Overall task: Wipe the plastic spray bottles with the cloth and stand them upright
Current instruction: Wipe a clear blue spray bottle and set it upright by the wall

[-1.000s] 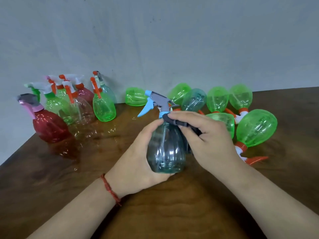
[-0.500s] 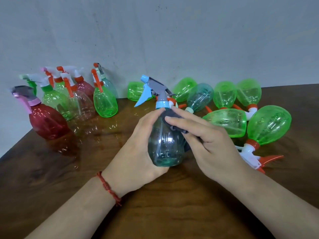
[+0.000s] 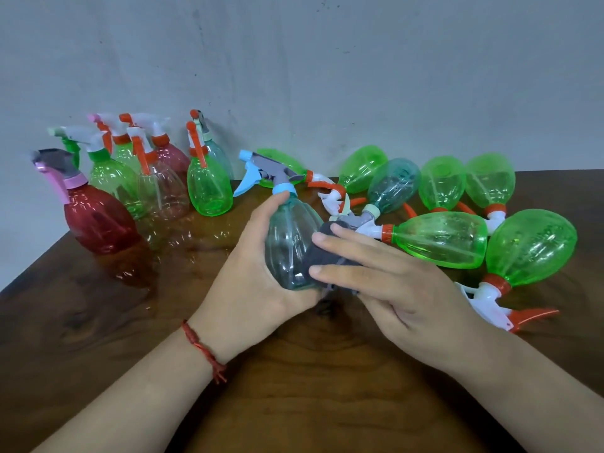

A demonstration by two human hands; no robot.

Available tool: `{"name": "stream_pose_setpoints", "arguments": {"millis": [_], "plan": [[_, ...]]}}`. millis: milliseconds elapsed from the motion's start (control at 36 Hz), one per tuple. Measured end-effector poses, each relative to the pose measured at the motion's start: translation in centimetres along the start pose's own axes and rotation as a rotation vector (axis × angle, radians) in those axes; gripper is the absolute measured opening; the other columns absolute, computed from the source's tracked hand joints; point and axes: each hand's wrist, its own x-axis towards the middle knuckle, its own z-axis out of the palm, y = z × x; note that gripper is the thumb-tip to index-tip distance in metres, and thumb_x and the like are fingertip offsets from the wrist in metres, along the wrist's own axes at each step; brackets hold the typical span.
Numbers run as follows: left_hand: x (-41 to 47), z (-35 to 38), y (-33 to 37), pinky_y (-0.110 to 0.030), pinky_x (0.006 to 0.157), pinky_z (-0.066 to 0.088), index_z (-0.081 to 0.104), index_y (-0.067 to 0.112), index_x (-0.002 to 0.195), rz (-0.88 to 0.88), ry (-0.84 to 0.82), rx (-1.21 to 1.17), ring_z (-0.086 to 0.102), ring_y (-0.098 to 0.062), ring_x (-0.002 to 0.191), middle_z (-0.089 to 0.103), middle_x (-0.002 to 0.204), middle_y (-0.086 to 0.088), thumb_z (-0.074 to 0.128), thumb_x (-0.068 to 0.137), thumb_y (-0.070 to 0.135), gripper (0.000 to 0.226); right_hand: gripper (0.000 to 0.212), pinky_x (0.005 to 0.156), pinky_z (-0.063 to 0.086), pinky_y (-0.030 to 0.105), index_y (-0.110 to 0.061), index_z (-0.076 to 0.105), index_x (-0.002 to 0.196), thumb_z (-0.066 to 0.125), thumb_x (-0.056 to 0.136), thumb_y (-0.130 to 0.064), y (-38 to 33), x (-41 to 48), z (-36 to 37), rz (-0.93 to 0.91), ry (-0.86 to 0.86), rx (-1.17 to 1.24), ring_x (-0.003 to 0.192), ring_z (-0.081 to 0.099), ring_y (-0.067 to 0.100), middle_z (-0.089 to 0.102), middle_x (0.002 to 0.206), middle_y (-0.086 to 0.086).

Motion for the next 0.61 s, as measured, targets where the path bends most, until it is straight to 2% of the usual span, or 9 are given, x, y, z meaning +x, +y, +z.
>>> {"name": "stream_pose_setpoints", "arguments": {"millis": [83, 167, 222, 278, 361, 417, 528, 556, 611], "plan": [[-0.2, 0.2, 0.0, -0.035, 0.112, 0.053, 0.030, 0.027, 0.165, 0.104, -0.010, 0.159, 0.056, -0.019, 0.141, 0.047, 0.156, 0.005, 0.102, 0.069, 0.027, 0.120, 0.043, 0.118, 0.042, 0.025, -0.027, 0.069, 0.140, 0.041, 0.108, -0.015, -0.4, 0.2, 0.1, 0.059, 0.054, -0.014, 0.151, 0.044, 0.007, 0.050, 0.161, -0.010], [-0.6, 0.8, 0.3, -0.031, 0.118, 0.046, 0.032, 0.013, 0.164, 0.219, -0.005, 0.247, 0.048, -0.020, 0.146, 0.044, 0.155, 0.001, 0.100, 0.070, 0.021, 0.116, 0.044, 0.107, 0.048, 0.016, -0.031, 0.068, 0.139, 0.042, 0.107, -0.018, -0.8, 0.4, 0.1, 0.123, 0.144, -0.021, 0.139, 0.055, 0.001, 0.052, 0.159, -0.014], [-0.7, 1.0, 0.5, -0.033, 0.120, 0.043, 0.033, 0.011, 0.163, 0.257, -0.012, 0.253, 0.046, -0.022, 0.148, 0.044, 0.156, -0.003, 0.099, 0.071, 0.018, 0.114, 0.044, 0.103, 0.052, 0.020, -0.034, 0.067, 0.140, 0.045, 0.108, -0.015, -0.9, 0.5, 0.3, 0.176, 0.215, 0.011, 0.132, 0.059, -0.001, 0.053, 0.157, -0.017], [-0.7, 1.2, 0.8, -0.031, 0.121, 0.041, 0.033, 0.009, 0.162, 0.279, -0.031, 0.254, 0.045, -0.022, 0.149, 0.042, 0.157, -0.004, 0.097, 0.072, 0.015, 0.111, 0.046, 0.107, 0.053, 0.027, -0.034, 0.067, 0.140, 0.050, 0.107, -0.007, -0.9, 0.7, 0.5, 0.241, 0.277, 0.052, 0.135, 0.057, -0.001, 0.055, 0.155, -0.018], [-0.6, 1.8, 1.2, -0.024, 0.122, 0.037, 0.033, 0.004, 0.161, 0.313, -0.052, 0.262, 0.043, -0.020, 0.151, 0.041, 0.158, -0.007, 0.096, 0.075, 0.012, 0.107, 0.050, 0.115, 0.043, 0.020, -0.027, 0.068, 0.141, 0.054, 0.104, 0.004, -0.8, 1.0, 0.5, 0.306, 0.340, 0.092, 0.139, 0.052, -0.005, 0.060, 0.148, -0.019], [-0.5, 2.0, 1.2, -0.024, 0.123, 0.036, 0.032, 0.002, 0.162, 0.322, -0.058, 0.253, 0.042, -0.021, 0.152, 0.040, 0.159, -0.008, 0.096, 0.077, 0.013, 0.106, 0.050, 0.115, 0.040, 0.016, -0.026, 0.068, 0.141, 0.054, 0.104, 0.005, -0.7, 1.1, 0.4, 0.310, 0.346, 0.092, 0.140, 0.050, -0.007, 0.059, 0.146, -0.019], [-0.7, 1.8, 1.2, -0.029, 0.122, 0.040, 0.031, 0.004, 0.161, 0.312, -0.053, 0.268, 0.044, -0.022, 0.150, 0.040, 0.158, -0.007, 0.097, 0.075, 0.017, 0.109, 0.048, 0.115, 0.046, 0.024, -0.027, 0.067, 0.142, 0.052, 0.105, -0.002, -0.8, 0.6, -0.1, 0.239, 0.299, 0.056, 0.142, 0.050, -0.002, 0.057, 0.154, -0.014], [-0.9, 1.7, 1.1, -0.029, 0.121, 0.040, 0.032, 0.008, 0.162, 0.291, -0.041, 0.259, 0.045, -0.022, 0.149, 0.041, 0.158, -0.003, 0.098, 0.074, 0.019, 0.111, 0.047, 0.112, 0.048, 0.024, -0.028, 0.067, 0.142, 0.051, 0.105, -0.004, -0.8, 0.4, -0.2, 0.207, 0.270, 0.037, 0.141, 0.051, -0.002, 0.055, 0.156, -0.014], [-1.1, 1.6, 0.8, -0.027, 0.118, 0.044, 0.032, 0.020, 0.163, 0.188, -0.005, 0.195, 0.051, -0.018, 0.144, 0.045, 0.156, 0.005, 0.101, 0.070, 0.026, 0.116, 0.047, 0.106, 0.047, 0.014, -0.029, 0.067, 0.142, 0.046, 0.105, -0.010, -1.0, 0.3, -0.3, 0.149, 0.188, -0.010, 0.139, 0.052, -0.002, 0.052, 0.158, -0.015]]}}
